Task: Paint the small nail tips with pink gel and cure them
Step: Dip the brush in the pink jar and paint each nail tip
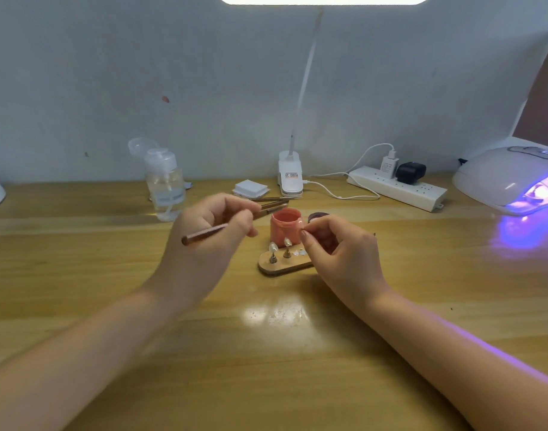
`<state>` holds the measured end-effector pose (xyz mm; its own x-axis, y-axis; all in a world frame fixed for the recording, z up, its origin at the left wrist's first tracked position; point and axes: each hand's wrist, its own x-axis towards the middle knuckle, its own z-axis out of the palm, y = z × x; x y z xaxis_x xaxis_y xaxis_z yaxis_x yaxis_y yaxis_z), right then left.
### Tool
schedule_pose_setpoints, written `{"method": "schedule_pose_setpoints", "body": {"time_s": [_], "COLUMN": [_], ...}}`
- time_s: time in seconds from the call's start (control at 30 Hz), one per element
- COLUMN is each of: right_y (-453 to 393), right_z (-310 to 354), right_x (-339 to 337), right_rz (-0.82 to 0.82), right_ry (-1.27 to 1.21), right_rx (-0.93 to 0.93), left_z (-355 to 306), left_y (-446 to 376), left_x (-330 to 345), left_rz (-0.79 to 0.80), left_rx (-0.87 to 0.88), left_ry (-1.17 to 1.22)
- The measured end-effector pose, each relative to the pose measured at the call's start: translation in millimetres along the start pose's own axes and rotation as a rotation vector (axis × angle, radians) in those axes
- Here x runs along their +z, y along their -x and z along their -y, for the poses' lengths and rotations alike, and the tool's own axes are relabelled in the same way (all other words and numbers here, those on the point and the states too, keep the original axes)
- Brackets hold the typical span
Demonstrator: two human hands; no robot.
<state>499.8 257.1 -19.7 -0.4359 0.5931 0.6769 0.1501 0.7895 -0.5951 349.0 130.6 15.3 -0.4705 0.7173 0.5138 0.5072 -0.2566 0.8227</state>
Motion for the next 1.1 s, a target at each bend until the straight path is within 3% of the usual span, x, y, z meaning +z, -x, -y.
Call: {"method": "schedule_pose_setpoints", "body": {"time_s": [0.3, 0.8, 1.1], "right_y": [0, 0, 0], "right_z": [0, -2, 0], "right_x": [-1, 1, 0], "right_rz": [0.007, -0.026, -0.001], "right_ry": [0.007, -0.019, -0.050], "right_rx": [-0.011, 0.019, 0.033], "left_z": [-5, -4, -2], "left_y": [26, 31, 29], "left_x": [9, 9, 10], "left_rz": [0.104, 0.093, 0.063], "left_rx": [0.194, 0.163, 0.082], "left_ry": [-0.131, -0.126, 0.012]}}
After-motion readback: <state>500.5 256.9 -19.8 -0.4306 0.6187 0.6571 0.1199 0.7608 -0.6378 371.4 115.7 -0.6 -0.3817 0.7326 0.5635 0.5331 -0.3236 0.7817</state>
